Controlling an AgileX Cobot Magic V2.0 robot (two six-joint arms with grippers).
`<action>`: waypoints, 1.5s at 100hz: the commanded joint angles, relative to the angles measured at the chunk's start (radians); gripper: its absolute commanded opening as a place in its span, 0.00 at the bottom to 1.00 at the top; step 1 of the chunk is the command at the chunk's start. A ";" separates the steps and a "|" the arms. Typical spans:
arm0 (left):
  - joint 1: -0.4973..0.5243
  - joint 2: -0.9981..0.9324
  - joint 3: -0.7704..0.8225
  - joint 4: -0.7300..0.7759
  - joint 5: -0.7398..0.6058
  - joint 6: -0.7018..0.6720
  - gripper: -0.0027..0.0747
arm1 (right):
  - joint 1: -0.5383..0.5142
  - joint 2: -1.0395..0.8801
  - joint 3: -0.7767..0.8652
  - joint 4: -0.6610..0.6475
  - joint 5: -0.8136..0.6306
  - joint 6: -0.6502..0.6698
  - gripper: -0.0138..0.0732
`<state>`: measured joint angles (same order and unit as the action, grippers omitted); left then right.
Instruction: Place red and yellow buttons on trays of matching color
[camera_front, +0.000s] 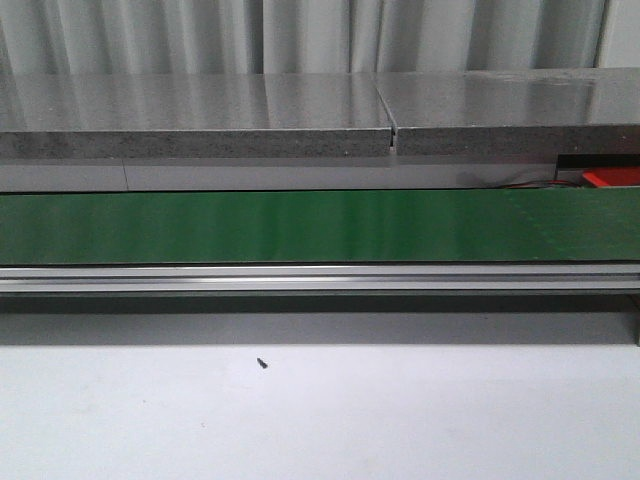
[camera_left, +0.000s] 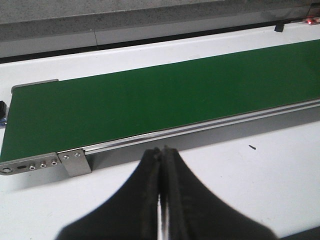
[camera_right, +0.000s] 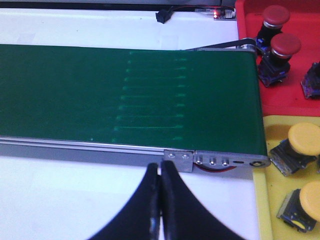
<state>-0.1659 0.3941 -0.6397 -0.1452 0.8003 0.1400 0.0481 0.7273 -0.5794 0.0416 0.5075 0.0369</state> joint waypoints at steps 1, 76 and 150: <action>-0.009 0.008 -0.026 -0.018 -0.069 -0.002 0.01 | 0.001 -0.060 0.008 0.008 -0.051 -0.010 0.08; -0.009 0.008 -0.026 -0.018 -0.069 -0.002 0.01 | 0.000 -0.306 0.128 0.026 -0.058 -0.010 0.08; -0.009 0.010 -0.021 -0.024 -0.069 -0.002 0.01 | 0.000 -0.306 0.128 0.026 -0.058 -0.010 0.08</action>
<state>-0.1659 0.3941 -0.6377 -0.1452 0.8003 0.1400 0.0497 0.4208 -0.4271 0.0618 0.5239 0.0369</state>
